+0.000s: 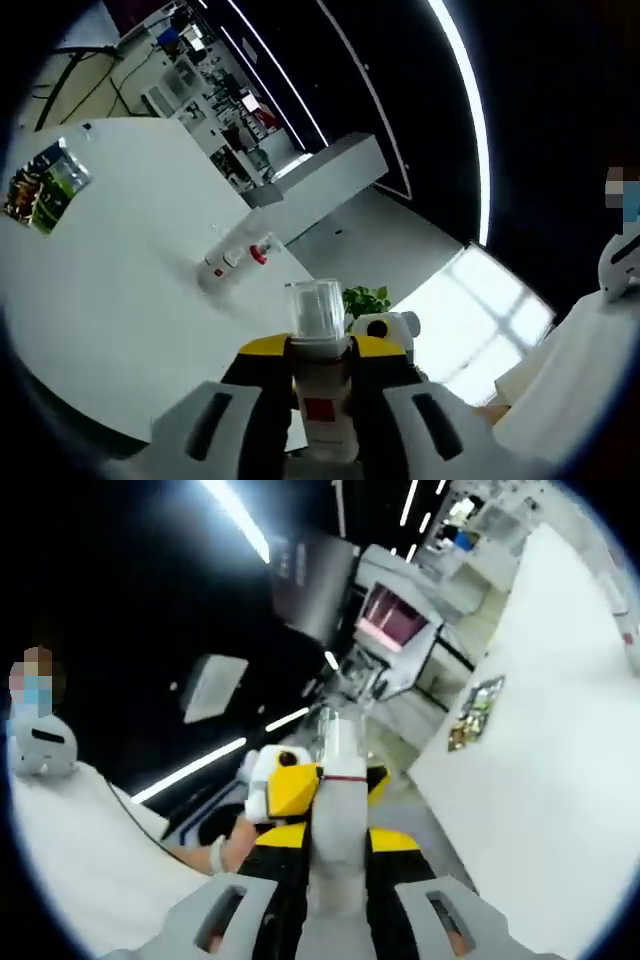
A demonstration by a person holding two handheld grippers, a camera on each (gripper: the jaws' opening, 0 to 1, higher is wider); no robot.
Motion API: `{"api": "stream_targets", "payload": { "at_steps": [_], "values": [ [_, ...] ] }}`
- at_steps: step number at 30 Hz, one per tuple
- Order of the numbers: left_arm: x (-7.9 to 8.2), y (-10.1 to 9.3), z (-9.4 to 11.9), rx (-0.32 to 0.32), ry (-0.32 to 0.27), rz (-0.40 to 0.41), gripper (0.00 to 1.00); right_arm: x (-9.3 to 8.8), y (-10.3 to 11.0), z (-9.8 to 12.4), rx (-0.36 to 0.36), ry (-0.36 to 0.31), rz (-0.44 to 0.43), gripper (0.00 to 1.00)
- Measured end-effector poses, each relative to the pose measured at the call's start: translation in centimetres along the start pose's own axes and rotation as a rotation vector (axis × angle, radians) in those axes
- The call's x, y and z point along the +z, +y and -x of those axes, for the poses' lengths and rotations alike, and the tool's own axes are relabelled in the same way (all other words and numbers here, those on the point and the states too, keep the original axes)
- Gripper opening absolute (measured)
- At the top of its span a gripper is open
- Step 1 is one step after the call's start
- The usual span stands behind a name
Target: Arrange the skincare products in the storage area until every visible bottle or jar stands upright without overlapping.
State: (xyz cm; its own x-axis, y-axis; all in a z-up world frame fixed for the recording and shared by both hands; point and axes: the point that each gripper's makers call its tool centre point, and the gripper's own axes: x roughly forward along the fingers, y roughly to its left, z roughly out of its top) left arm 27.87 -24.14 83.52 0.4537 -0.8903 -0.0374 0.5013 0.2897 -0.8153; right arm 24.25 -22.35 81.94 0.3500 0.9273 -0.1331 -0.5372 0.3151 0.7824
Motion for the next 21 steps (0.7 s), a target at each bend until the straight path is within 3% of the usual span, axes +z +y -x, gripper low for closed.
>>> {"api": "stream_targets", "payload": {
  "at_steps": [4, 6, 11, 14, 18, 21],
  "values": [
    [0.1, 1.5, -0.2, 0.077, -0.017, 0.017, 0.16, -0.3, -1.1, -0.7, -0.147, 0.075, 0.156, 0.24],
    [0.0, 2.1, -0.2, 0.110, -0.011, 0.025, 0.16, -1.0, -1.5, -1.1, -0.208, 0.143, 0.237, 0.26],
    [0.4, 2.7, 0.0, 0.148, -0.030, 0.013, 0.16, -2.1, -2.7, -1.6, -0.369, 0.270, 0.384, 0.29],
    [0.7, 3.3, 0.1, 0.170, -0.049, -0.002, 0.16, -1.3, -3.7, -1.8, -0.459, 0.228, 0.430, 0.26],
    [1.0, 3.1, 0.3, 0.145, -0.060, 0.010, 0.16, -1.0, -3.6, -1.5, -0.432, 0.205, 0.389, 0.19],
    [0.9, 2.8, 0.1, 0.091, -0.062, 0.113, 0.16, -0.7, -2.8, -1.0, -0.319, 0.167, 0.247, 0.18]
  ]
}}
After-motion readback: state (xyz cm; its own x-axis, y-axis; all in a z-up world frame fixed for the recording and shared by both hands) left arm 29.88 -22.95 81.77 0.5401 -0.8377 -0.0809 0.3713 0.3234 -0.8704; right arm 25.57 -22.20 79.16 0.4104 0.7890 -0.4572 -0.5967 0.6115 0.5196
